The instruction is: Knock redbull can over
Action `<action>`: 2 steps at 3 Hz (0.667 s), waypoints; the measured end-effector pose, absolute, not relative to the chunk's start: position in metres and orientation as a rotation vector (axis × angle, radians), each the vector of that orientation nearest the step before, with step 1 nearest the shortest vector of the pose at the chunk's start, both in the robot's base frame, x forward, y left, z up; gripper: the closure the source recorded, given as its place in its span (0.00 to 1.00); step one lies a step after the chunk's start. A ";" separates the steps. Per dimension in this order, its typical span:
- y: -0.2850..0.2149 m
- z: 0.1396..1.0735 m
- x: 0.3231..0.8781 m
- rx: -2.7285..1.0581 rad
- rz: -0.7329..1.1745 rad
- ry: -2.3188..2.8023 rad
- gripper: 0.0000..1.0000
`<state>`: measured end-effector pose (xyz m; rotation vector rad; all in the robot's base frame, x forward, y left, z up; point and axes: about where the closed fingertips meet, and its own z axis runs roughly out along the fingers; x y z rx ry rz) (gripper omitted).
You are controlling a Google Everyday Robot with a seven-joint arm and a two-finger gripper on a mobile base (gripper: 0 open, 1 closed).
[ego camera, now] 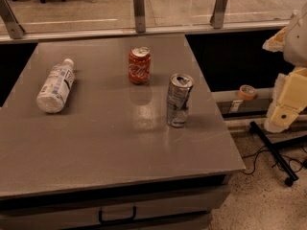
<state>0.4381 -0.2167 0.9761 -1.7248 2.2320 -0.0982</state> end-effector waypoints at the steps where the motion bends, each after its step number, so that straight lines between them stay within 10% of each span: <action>1: -0.217 0.976 0.438 -1.725 -0.098 2.232 0.00; 2: -0.214 0.977 0.440 -1.708 -0.068 2.218 0.00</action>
Offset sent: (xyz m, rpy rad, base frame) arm 0.0032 0.0042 -0.0043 0.0767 0.0127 0.0025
